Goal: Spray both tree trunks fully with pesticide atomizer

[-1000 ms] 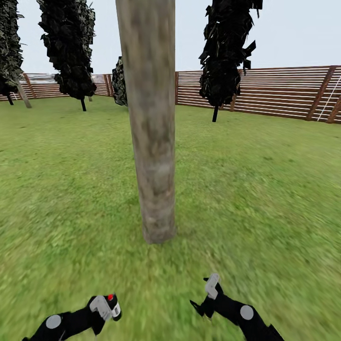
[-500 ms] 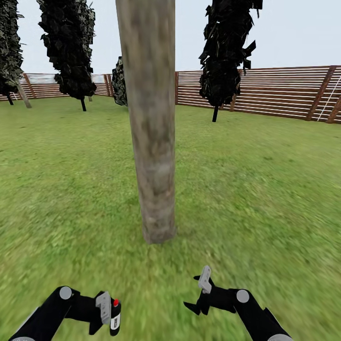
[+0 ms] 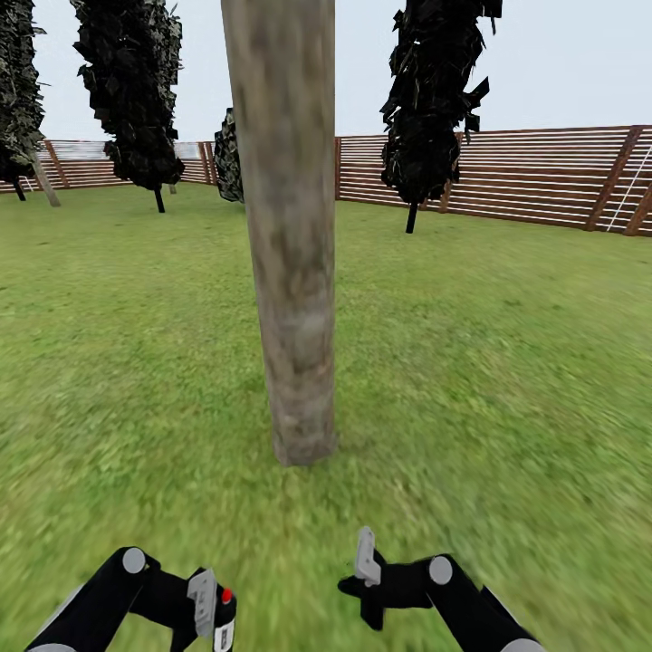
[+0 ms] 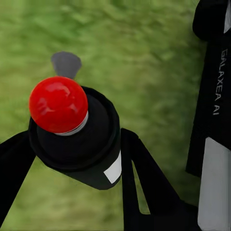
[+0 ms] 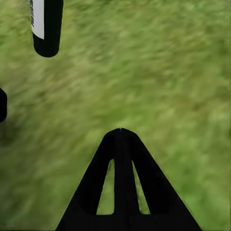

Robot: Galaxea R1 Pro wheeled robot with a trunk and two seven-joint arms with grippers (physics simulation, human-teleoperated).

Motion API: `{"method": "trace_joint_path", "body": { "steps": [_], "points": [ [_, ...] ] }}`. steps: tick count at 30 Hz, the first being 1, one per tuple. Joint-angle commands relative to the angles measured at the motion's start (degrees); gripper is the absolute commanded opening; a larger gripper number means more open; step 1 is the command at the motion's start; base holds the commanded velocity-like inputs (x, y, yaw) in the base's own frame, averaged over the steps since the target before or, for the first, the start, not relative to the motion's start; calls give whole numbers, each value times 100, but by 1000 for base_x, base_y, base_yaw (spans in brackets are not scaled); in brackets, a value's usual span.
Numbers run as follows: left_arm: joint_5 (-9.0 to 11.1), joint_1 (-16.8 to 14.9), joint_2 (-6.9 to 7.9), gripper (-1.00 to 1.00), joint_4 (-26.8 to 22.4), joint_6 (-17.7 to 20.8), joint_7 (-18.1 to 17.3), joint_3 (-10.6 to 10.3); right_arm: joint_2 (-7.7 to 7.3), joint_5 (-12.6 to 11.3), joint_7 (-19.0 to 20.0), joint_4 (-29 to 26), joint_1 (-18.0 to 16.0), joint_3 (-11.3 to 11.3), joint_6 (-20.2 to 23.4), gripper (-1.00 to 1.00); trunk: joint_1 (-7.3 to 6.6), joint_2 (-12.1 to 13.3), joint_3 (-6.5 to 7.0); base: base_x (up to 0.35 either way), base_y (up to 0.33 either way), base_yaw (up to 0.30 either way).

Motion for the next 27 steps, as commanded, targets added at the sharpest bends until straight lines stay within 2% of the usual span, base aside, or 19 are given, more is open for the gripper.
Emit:
{"method": "trace_joint_path", "body": {
  "steps": [1, 2, 3, 4, 5, 9, 10, 11, 14, 18, 21, 27],
  "points": [
    [1, 0, -2, -100, 0, -4, -9, -71, 18, 2, 45, -6, 0, 36, 1, -100, 0, 0, 0, 0, 0, 0],
    [1, 0, -4, -100, 3, -2, -15, -196, 36, 4, 72, -18, 0, 58, 1, -100, 0, 0, 0, 0, 0, 0],
    [6, 0, -4, -100, 6, 20, -16, -561, 54, 7, 100, -80, 0, 82, 1, -100, 0, 0, 0, 0, 0, 0],
    [17, -2, -13, -100, 4, 28, -16, -736, 61, 5, 109, -126, 0, 87, 2, -100, 0, 0, 0, 0, 0, 0],
    [19, -6, -92, -100, 1, 37, -15, -969, 80, 2, 122, -229, 0, 94, 7, -100, 0, 0, 0, 0, 0, 0],
    [-1, -8, -275, -100, -9, 27, -16, -1074, 137, 0, 133, -314, 0, 104, 9, -100, 0, 0, 0, 0, 0, 0],
    [-2, -9, -362, -100, -17, 21, -14, -1098, 242, 0, 137, -331, 0, 110, 9, -100, 0, 0, 0, 0, 0, 0],
    [-10, -10, -438, -100, -18, 16, -9, -1104, 279, 0, 137, -339, 0, 122, 9, -100, 0, 0, 0, 0, 0, 0],
    [-8, -26, -466, -100, -59, 16, -11, -1147, 313, 2, 137, -341, 0, 124, 9, -100, 0, 0, 0, 0, 0, 0],
    [-11, -60, -495, -100, -104, 58, -10, -1313, 405, 8, 137, -342, 0, 124, 9, -100, 0, 0, 0, 0, 0, 0],
    [-16, -114, -552, -100, -106, 101, -8, -1342, 467, 9, 137, -342, 0, 124, 9, -100, 0, 0, 0, 0, 0, 0],
    [-17, -205, -565, -100, -103, 127, 46, -1342, 542, 9, 137, -342, 0, 124, 9, -100, 0, 0, 0, 0, 0, 0]
  ]
}}
